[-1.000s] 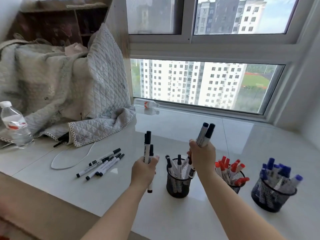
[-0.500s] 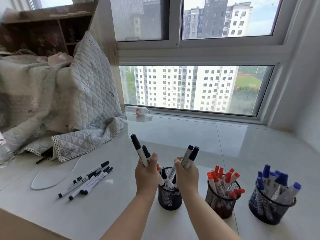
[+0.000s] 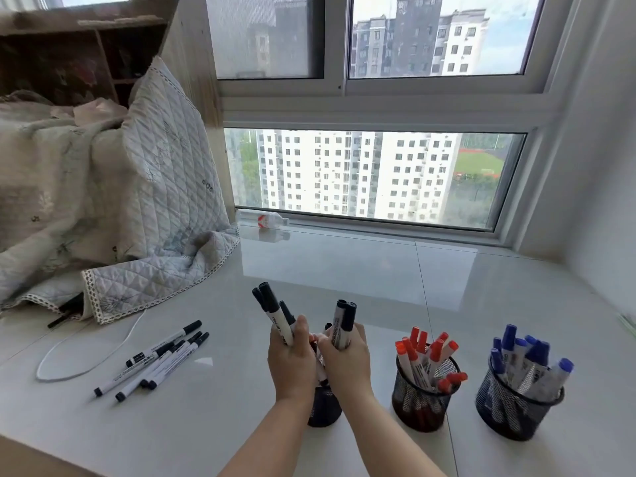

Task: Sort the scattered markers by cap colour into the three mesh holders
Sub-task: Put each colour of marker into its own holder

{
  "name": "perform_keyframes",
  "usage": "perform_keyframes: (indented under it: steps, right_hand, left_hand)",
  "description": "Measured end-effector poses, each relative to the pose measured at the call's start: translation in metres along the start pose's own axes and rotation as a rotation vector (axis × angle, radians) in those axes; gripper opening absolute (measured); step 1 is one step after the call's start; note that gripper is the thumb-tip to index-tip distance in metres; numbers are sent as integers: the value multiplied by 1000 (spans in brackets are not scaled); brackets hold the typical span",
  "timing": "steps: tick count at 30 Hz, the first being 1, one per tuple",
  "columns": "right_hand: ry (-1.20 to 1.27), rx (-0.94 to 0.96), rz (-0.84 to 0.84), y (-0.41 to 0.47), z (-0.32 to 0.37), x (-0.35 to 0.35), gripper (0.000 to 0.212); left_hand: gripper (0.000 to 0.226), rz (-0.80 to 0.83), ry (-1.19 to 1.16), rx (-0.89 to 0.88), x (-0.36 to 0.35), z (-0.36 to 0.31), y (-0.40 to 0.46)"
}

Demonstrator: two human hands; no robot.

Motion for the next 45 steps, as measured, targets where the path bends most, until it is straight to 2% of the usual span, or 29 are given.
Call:
perform_keyframes:
  steps: [4, 7, 13, 15, 19, 22, 25, 28, 31, 33, 34, 36, 38, 41, 45]
  right_hand:
    - [111, -29, -44, -5, 3, 8, 20]
    - [163, -27, -47, -9, 2, 10, 18]
    - [131, -2, -26, -9, 1, 17, 13]
    - [128, -4, -16, -11, 4, 19, 13]
    - [81, 3, -1, -7, 2, 25, 13]
    - [119, -19, 30, -7, 2, 27, 12]
    - [148, -27, 54, -9, 3, 28, 12]
    - [95, 2, 49, -11, 7, 31, 18]
    - [-12, 94, 42, -13, 13, 33, 47]
    - [-105, 166, 55, -14, 16, 33, 65]
    - [-148, 193, 70, -15, 16, 33, 66]
    - [-223, 231, 102, -15, 14, 34, 59]
    - [-268, 253, 116, -15, 11, 35, 49]
    - [-309, 270, 110, -15, 9, 34, 36]
    - [-378, 323, 132, -16, 7, 35, 33]
  left_hand:
    - [18, 27, 20, -1, 2, 10, -7]
    - [23, 60, 47, 26, 4, 21, -12]
    - [22, 201, 39, 75, 8, 23, -15]
    - [26, 257, 62, 38, 14, 21, -15]
    - [9, 297, 219, -116, 19, 24, -16]
    - [23, 307, 369, -261, 25, 25, -19]
    - [17, 337, 463, -239, 28, 26, -15]
    - [6, 316, 446, -172, 28, 27, -13]
    - [21, 229, 335, -157, 28, 14, -12]
    - [47, 184, 260, -229, 30, 2, -9]
    - [59, 175, 273, -289, 32, -2, -9]
    - [69, 170, 403, -428, 36, -6, -8]
    - [62, 173, 542, -534, 37, -7, -6]
    - [48, 188, 635, -575, 38, -7, -4]
    - [40, 199, 779, -644, 44, -2, -4]
Point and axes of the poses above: each hand's wrist, its own y-axis towards the middle knuckle, its own x-axis out of the back of the hand, z = x × y, the point moved 1 cm from there along y, towards the middle knuckle, and after that the axes turned 13 degrees about y, right-handed, at the moved point
